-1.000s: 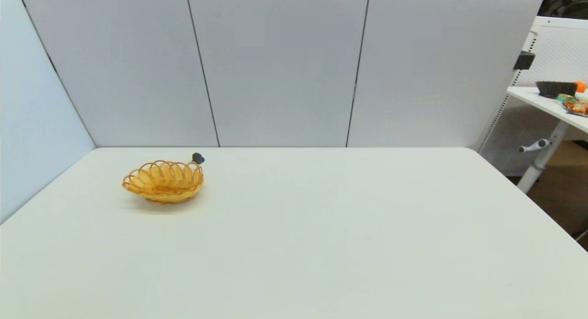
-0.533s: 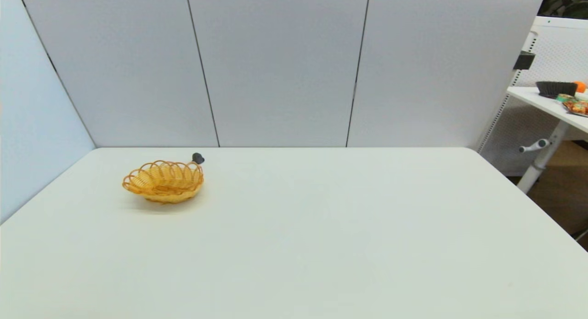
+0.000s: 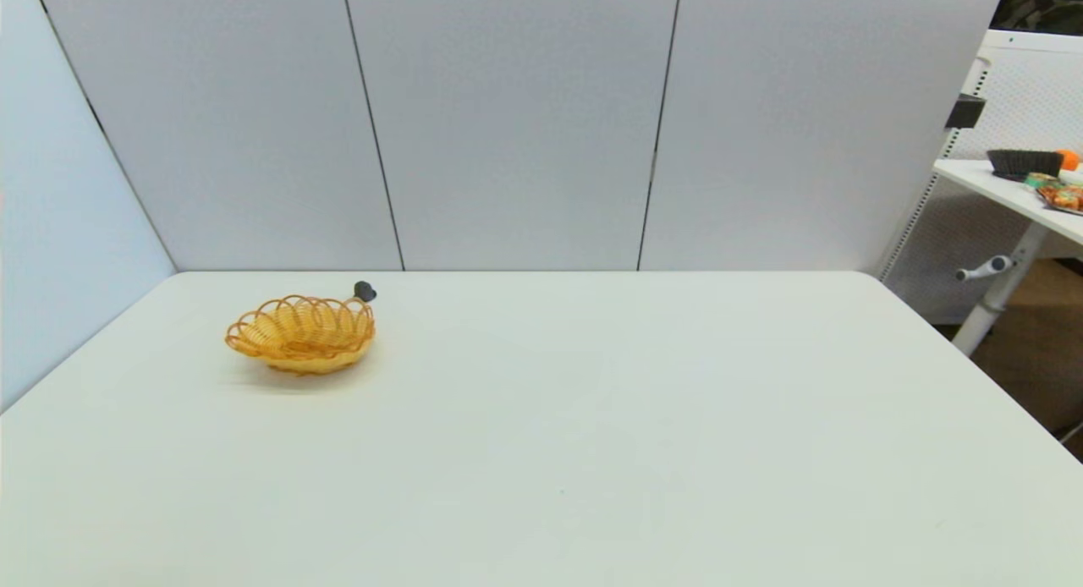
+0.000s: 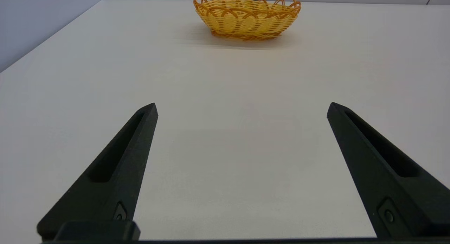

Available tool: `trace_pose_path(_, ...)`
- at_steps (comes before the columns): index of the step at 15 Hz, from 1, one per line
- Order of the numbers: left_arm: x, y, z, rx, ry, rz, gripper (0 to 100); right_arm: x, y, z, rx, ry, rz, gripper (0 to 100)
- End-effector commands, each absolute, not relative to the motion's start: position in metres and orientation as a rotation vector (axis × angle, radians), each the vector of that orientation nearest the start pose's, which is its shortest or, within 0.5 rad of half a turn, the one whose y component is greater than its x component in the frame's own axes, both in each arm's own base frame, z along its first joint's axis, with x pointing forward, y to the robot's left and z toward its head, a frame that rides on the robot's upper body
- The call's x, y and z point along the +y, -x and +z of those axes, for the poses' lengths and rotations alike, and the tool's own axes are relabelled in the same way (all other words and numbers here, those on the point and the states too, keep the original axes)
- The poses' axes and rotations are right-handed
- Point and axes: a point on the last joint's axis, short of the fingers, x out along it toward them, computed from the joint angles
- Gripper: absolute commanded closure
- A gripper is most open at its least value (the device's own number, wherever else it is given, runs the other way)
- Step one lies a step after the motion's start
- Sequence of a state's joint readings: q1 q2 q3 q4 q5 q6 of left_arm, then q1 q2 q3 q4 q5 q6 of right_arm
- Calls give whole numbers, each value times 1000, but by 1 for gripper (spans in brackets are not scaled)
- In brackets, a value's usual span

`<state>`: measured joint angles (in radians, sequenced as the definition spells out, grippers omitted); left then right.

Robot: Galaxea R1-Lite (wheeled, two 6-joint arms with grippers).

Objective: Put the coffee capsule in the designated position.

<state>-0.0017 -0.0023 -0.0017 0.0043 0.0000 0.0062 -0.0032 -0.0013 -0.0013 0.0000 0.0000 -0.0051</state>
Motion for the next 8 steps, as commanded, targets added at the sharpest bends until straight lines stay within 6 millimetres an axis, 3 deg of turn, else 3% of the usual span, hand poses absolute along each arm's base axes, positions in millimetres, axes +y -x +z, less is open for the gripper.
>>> trace_pose_path(1, 0, 23, 75, 5, -6, -2, 0, 0, 23, 76, -6, 9, -3, 0)
trace_pose_path(8, 0, 23, 75, 5, -6, -2, 0, 0, 23, 76, -6, 2, -2, 0)
